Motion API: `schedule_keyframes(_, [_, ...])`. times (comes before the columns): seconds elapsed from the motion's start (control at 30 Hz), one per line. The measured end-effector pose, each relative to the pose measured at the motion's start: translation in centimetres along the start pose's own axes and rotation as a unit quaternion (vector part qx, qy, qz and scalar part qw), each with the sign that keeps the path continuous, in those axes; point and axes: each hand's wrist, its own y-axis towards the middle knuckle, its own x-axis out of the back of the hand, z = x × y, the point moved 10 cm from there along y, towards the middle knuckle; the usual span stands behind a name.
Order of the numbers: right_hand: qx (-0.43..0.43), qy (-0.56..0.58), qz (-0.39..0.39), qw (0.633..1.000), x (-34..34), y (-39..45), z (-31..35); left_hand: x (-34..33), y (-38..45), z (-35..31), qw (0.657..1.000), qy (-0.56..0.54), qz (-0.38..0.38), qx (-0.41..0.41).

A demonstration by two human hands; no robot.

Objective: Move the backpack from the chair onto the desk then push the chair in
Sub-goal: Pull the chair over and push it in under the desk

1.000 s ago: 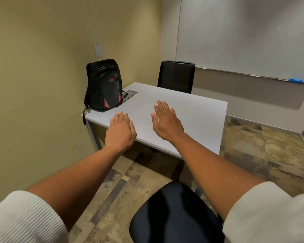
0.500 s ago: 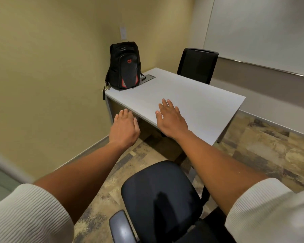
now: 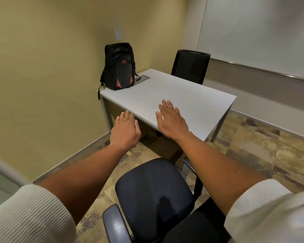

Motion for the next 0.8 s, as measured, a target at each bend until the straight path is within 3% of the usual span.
schedule_keyframes(0.2, [0.043, 0.008, 0.017, 0.999, 0.2, -2.5, -1.1, 0.6, -3.5, -1.9, 0.999, 0.013, -0.018, 0.042])
schedule_keyframes(0.5, [0.124, 0.037, 0.068, 0.989, 0.8, -11.7, -4.5, -0.6, -15.0, -7.4, 0.990, 0.016, -0.028, 0.138])
schedule_keyframes(0.8, [0.140, 0.020, 0.117, 0.983, -0.6, -20.7, -9.9, -4.1, -25.1, -11.6, 0.979, 0.016, -0.008, 0.201])
